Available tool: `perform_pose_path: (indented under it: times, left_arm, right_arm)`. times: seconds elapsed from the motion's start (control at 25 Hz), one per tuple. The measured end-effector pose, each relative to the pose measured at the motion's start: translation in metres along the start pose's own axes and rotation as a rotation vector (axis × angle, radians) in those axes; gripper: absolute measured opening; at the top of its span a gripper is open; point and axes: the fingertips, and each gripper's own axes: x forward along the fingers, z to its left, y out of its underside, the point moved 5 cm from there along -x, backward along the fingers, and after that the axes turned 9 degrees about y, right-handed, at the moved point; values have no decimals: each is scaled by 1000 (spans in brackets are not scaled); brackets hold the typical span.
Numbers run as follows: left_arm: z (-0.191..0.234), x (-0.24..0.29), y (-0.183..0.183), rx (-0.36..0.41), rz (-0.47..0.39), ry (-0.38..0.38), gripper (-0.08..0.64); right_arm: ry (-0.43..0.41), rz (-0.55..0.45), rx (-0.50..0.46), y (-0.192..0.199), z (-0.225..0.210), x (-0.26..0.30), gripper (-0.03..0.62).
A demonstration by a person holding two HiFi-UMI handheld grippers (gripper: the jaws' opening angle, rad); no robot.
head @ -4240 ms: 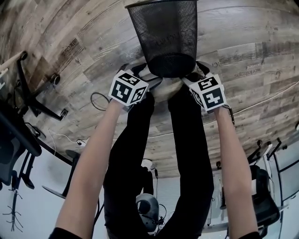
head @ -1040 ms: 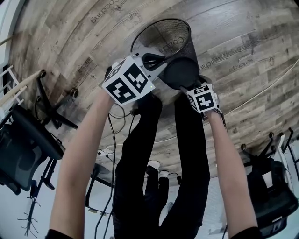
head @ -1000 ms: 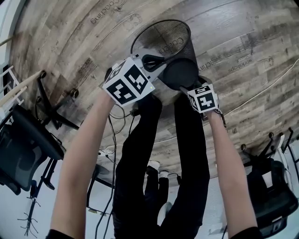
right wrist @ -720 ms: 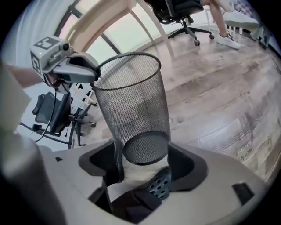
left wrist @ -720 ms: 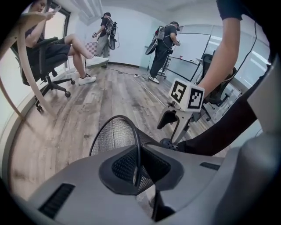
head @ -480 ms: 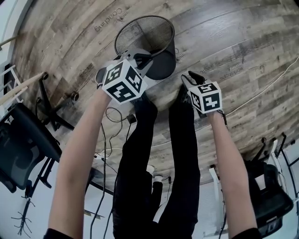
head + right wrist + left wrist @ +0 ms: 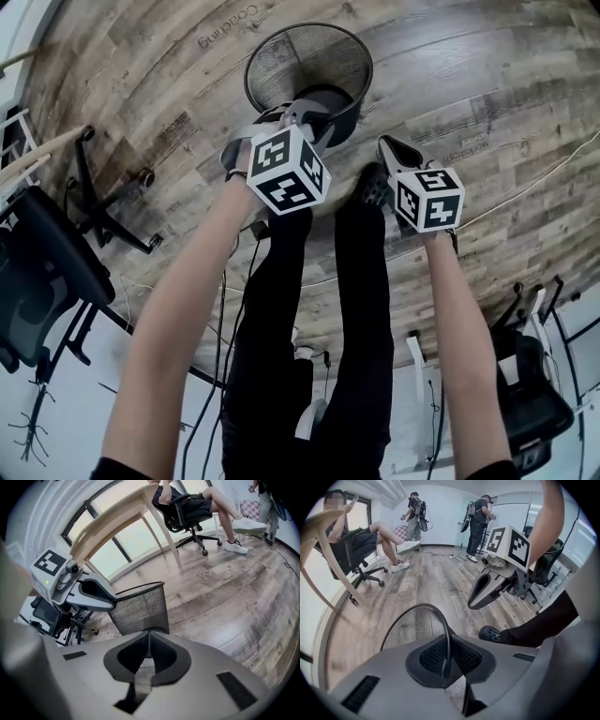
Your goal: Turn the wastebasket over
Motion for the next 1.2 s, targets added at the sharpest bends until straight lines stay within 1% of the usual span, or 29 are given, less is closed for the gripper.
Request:
perform_pose_path:
  times: [0.16,0.32,0.44,0.56,0.76,1.0,1.08,1.2]
  left_arm:
    - [-26,16,-5,27,6,47,48]
    - [-47,29,-4,17,19,69,46]
    - [-61,40,5,15,45,77,48]
    - [-72,52,22,11,82,77,48]
    - [-84,62,46,-75,87,68,50]
    - [-97,64,57,-148,92,60,61]
    - [-99,60,59,-190,80,64,61]
    - [-98,45,59,-252,50,50,60]
  right_arm:
    - [5,0,12,5,-6,-11,37]
    - [12,9,45,13,-11,-18,37]
    - [13,11,56,17,-11,-21,37]
    - [5,12,59,20,-7,-23,37]
    - [-7,21,18,23,2,-22,34]
    - [-13,20,8,18,6,-29,32]
    - [-10,22,-3,15,6,-33,32]
    - [-4,22,-14,8,8,-42,32]
